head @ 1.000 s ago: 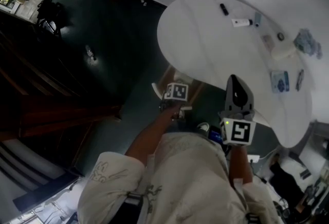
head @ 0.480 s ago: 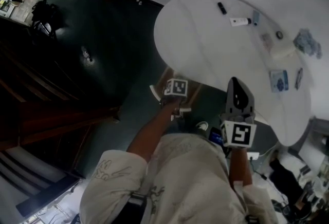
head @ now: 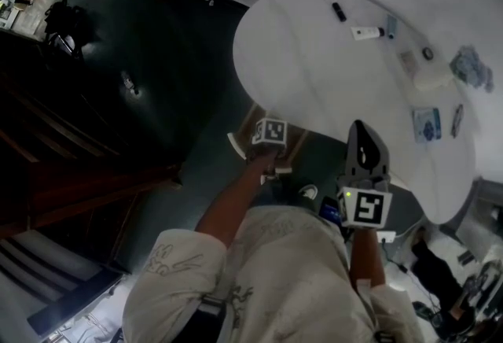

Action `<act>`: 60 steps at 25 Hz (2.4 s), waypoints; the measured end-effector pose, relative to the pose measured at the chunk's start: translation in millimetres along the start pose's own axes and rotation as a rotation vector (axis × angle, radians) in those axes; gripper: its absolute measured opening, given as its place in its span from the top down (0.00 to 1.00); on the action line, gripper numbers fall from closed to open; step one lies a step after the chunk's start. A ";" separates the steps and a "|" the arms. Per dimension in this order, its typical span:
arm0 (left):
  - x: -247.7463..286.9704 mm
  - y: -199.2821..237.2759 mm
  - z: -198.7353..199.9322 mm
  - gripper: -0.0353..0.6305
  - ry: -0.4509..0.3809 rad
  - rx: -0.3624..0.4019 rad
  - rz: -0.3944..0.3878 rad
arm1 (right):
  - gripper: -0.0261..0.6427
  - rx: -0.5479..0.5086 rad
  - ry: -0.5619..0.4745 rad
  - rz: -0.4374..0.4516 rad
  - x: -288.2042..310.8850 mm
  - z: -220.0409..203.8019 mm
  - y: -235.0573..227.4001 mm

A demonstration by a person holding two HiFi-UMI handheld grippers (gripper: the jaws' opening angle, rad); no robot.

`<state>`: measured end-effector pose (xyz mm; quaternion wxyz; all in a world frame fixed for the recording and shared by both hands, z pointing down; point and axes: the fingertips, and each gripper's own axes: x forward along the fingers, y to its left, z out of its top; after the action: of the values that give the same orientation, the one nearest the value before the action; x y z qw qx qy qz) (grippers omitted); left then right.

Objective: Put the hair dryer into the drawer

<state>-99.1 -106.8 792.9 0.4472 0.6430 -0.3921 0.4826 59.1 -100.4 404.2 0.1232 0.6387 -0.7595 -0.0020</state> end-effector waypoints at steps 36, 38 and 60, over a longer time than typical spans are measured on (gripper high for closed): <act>2.3 -1.4 0.3 0.54 -0.023 -0.019 -0.028 | 0.96 -0.004 -0.011 0.020 5.2 4.1 7.1; -1.6 -1.6 3.5 0.54 -0.049 -0.018 -0.037 | 0.96 -0.001 -0.019 0.022 5.2 5.9 7.8; -118.1 -30.7 30.2 0.54 -0.364 0.076 -0.029 | 0.96 0.017 -0.074 0.010 -6.1 15.9 1.0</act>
<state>-89.0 -118.0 668.2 0.3514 0.7416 -0.4386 0.3664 56.1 -96.7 387.8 0.0894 0.6354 -0.7668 -0.0186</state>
